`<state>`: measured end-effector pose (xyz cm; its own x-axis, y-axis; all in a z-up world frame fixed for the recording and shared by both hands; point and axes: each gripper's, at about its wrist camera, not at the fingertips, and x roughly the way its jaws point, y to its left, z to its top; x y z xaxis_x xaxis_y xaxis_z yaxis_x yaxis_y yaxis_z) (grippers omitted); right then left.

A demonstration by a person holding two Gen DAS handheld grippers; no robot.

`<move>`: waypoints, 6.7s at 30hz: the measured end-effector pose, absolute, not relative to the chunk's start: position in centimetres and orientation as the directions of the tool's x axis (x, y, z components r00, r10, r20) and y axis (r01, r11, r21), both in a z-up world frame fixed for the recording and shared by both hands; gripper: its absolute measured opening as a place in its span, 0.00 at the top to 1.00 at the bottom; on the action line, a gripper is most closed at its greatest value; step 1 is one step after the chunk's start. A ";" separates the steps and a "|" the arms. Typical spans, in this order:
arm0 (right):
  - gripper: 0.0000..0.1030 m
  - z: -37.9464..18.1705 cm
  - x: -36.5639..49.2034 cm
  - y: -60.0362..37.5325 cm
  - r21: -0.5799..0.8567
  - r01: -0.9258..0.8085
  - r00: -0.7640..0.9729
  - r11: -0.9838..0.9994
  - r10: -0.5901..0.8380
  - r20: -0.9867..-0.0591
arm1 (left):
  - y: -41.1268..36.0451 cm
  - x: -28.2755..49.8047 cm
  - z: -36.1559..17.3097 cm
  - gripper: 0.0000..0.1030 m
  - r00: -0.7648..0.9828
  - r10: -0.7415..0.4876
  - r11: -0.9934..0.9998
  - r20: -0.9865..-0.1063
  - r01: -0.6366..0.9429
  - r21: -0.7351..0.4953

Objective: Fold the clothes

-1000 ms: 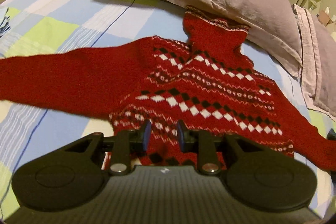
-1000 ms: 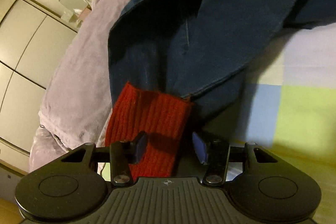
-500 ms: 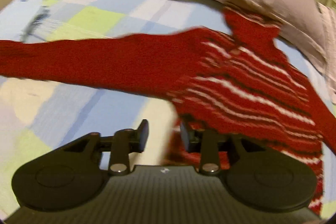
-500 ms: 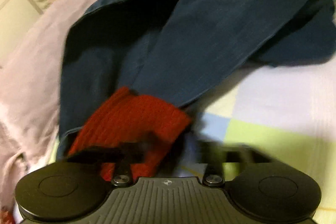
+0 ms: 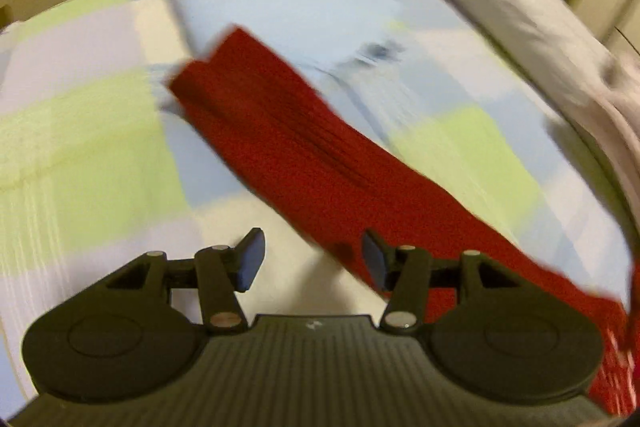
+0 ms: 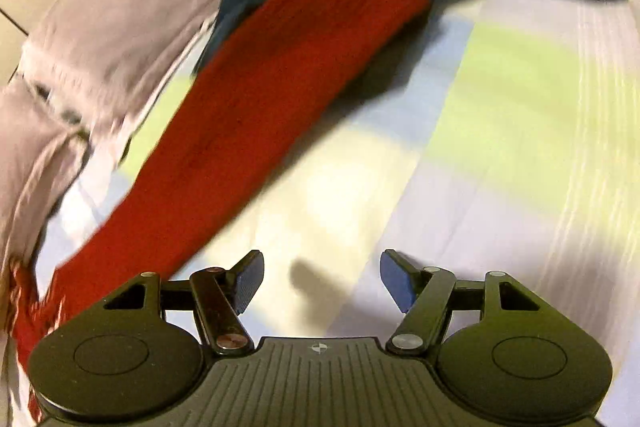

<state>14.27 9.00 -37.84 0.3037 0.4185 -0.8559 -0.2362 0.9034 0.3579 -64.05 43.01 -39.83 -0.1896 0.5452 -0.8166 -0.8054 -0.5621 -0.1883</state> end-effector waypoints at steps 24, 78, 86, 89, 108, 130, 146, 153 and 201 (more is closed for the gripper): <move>0.34 -38.8 4.7 14.9 0.228 -0.519 0.220 0.824 0.387 -0.896 | 41.7 -68.9 -39.9 0.86 -0.273 0.594 -0.439 -0.757 -0.898 -0.021; 0.97 -37.5 2.3 -1.6 0.415 -0.735 -0.242 0.536 0.364 -0.899 | 13.0 -50.0 -37.1 0.96 0.310 0.293 0.332 -0.904 -0.920 -0.208; 0.47 -34.9 1.8 -0.5 0.235 -0.837 -0.128 0.495 0.240 -0.962 | 14.1 -49.1 -35.7 0.86 0.228 0.309 0.368 -0.924 -0.924 -0.105; 0.47 -32.7 1.9 1.3 0.179 -0.873 -0.029 0.453 0.318 -0.948 | 16.4 -50.6 -33.7 0.88 0.232 0.389 0.313 -0.891 -0.943 -0.109; 0.47 -38.1 -7.6 6.6 0.064 -0.997 -0.039 0.031 0.513 -0.858 | 16.5 -46.7 -39.7 0.86 0.340 0.434 0.438 -0.834 -0.889 -0.135; 0.47 -38.1 -10.0 2.2 0.073 -0.981 0.009 0.181 0.414 -0.910 | 10.9 -45.4 -38.7 0.85 0.221 0.295 0.361 -0.930 -0.927 -0.106; 0.47 -19.5 -9.5 7.0 0.170 -0.918 0.044 0.358 0.519 -0.854 | 19.6 -43.2 -19.3 0.66 0.157 0.391 0.340 -0.907 -0.940 -0.016; 0.47 -14.4 -13.2 5.3 0.199 -0.877 0.077 0.437 0.536 -0.841 | 21.3 -42.4 -14.4 0.63 0.171 0.413 0.456 -0.895 -0.889 0.041; 0.47 -11.0 -8.6 -12.7 0.076 -0.995 -0.043 0.058 0.436 -0.899 | -9.6 -36.7 -9.4 0.53 0.013 0.534 0.148 -0.845 -0.986 0.079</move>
